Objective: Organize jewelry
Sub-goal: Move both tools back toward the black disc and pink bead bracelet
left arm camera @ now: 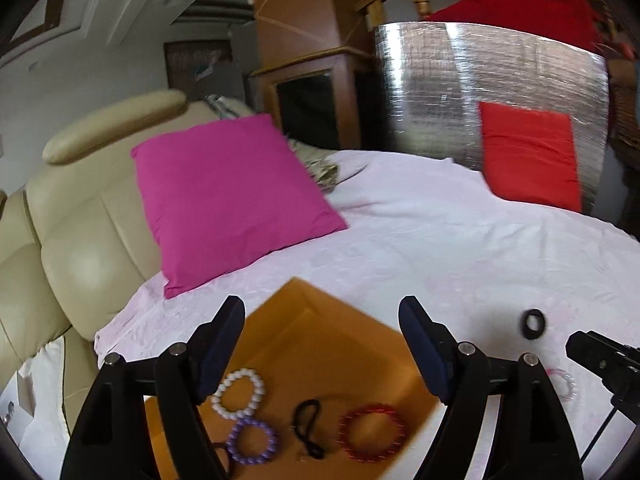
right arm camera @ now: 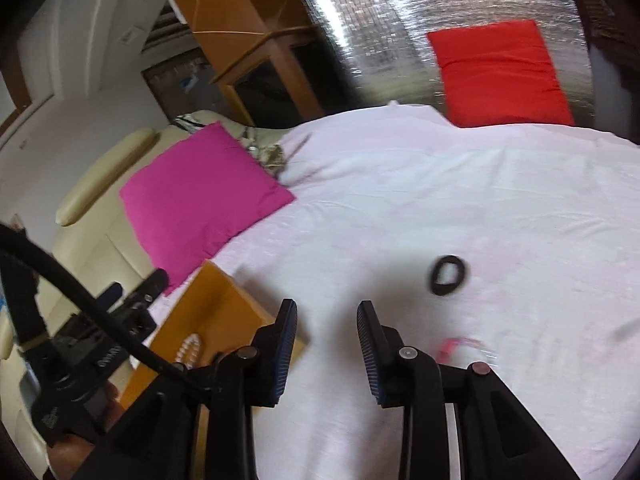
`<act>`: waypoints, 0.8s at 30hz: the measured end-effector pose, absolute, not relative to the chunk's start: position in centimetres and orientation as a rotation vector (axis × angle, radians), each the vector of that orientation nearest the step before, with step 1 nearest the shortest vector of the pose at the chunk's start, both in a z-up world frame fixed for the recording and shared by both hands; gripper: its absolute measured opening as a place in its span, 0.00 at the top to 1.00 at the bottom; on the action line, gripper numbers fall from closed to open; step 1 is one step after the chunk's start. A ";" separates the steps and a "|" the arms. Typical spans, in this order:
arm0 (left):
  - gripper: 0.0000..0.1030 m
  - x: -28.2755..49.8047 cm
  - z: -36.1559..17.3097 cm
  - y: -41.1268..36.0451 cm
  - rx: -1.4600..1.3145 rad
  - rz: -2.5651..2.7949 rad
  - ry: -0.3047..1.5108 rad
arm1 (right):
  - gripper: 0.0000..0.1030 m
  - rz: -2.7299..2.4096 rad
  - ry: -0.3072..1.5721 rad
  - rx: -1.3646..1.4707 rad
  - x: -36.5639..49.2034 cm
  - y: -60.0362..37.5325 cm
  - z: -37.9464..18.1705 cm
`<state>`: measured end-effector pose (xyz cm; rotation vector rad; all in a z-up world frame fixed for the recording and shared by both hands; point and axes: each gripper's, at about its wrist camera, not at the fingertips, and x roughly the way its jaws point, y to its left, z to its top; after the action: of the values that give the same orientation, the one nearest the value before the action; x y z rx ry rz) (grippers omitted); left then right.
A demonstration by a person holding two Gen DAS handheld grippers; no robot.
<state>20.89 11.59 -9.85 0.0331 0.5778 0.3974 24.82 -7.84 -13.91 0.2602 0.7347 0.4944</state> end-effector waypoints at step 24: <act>0.22 22.6 -12.1 2.1 0.112 0.248 0.642 | 0.67 0.292 0.823 0.283 23.6 -18.3 -14.7</act>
<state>22.57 2.10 -12.15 0.1120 0.6420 0.2483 23.59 -18.29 -14.71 0.2831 0.8234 0.2919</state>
